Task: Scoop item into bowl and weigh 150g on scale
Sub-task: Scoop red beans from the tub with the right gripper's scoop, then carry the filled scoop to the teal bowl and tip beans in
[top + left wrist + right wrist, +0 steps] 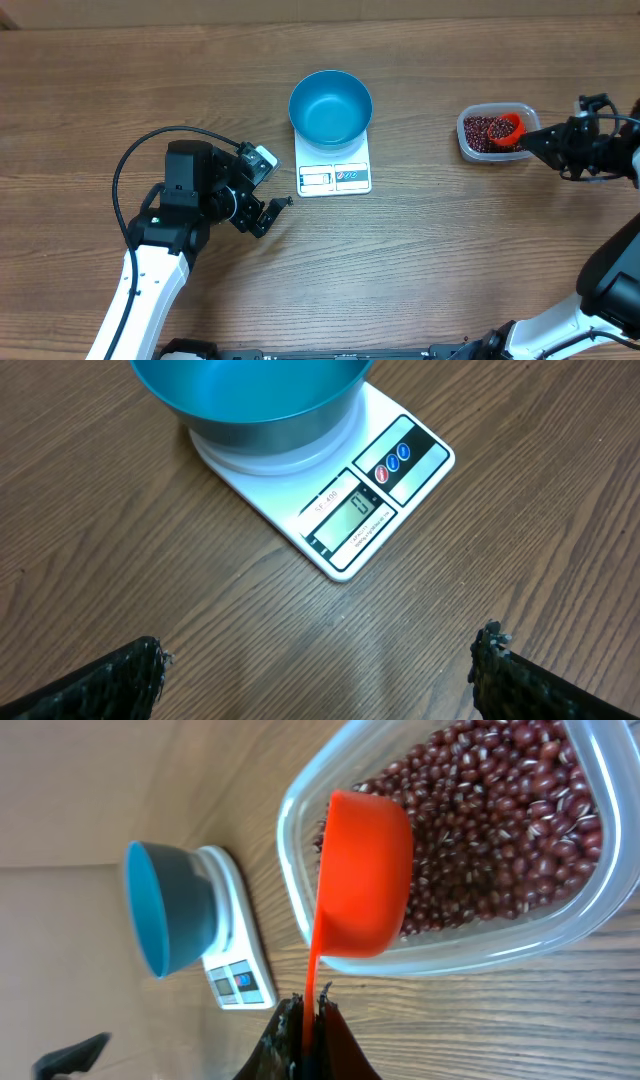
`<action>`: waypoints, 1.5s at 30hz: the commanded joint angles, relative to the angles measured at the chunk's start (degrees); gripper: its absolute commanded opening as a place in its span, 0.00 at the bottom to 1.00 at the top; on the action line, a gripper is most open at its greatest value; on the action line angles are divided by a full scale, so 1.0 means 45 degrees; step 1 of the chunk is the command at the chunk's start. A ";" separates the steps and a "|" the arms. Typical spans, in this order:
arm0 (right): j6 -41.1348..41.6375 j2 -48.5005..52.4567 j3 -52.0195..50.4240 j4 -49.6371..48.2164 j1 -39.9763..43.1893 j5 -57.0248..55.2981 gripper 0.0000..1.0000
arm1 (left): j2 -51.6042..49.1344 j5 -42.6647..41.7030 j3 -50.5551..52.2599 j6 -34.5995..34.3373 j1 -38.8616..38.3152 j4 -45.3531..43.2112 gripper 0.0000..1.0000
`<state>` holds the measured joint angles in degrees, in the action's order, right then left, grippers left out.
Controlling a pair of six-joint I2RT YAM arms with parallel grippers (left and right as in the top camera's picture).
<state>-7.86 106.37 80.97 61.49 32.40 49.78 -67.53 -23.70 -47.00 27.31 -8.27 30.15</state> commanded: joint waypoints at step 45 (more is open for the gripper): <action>0.6465 0.0058 0.0427 -0.6722 -0.9117 -0.0418 0.04 | 0.0010 0.0039 0.0000 -0.0121 -0.0024 -0.0039 1.00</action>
<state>19.42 106.41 80.62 31.14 -5.76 55.64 -67.53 -23.70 -47.00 27.31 -8.27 30.15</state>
